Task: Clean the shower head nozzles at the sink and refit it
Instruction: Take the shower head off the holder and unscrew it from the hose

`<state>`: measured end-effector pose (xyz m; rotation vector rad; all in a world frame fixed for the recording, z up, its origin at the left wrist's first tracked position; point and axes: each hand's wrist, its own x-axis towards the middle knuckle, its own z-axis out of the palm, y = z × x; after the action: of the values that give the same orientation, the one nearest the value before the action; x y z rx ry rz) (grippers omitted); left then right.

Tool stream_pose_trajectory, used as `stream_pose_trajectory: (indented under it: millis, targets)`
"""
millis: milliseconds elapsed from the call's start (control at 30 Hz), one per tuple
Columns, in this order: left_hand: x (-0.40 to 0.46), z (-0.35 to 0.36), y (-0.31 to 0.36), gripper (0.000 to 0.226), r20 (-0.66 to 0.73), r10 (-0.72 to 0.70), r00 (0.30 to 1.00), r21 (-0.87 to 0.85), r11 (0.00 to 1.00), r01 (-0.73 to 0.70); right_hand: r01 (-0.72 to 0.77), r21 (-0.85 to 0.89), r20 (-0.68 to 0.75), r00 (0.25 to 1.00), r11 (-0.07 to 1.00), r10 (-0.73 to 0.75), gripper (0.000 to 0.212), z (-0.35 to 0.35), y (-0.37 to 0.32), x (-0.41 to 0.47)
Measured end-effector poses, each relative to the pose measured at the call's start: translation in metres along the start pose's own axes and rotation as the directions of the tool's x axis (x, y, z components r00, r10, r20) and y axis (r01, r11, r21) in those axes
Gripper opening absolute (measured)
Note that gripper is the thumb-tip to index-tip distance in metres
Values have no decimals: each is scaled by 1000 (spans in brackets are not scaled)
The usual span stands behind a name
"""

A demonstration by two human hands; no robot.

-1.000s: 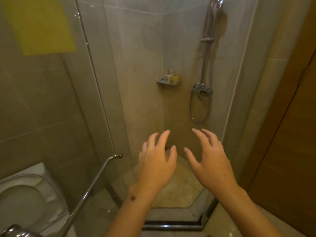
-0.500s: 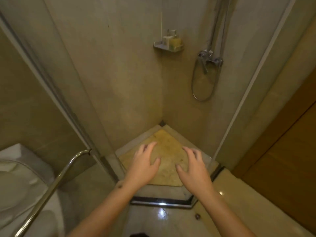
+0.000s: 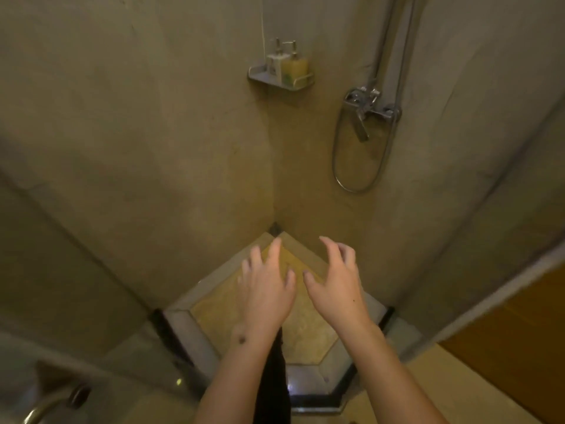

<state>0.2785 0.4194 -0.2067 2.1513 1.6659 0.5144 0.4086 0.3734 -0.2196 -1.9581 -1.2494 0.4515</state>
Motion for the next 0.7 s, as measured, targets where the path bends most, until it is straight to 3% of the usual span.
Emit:
stream_pose_trajectory:
  millis: [233,467,700]
  targets:
    - [185,-24,51,59,-41,213,976,30,977,-212,-64,-76,-207,977,995,47,67,-3,-31,166]
    - [336,-39,115,61,-48,439,897,-15,898,-440,-67,-34,-353,934,997,51,64,-34,-48,297]
    - [427,-64,207,64,-150,662,735,-17,741,-671,-57,-48,-521,853,997,24,62,-113,-63,375]
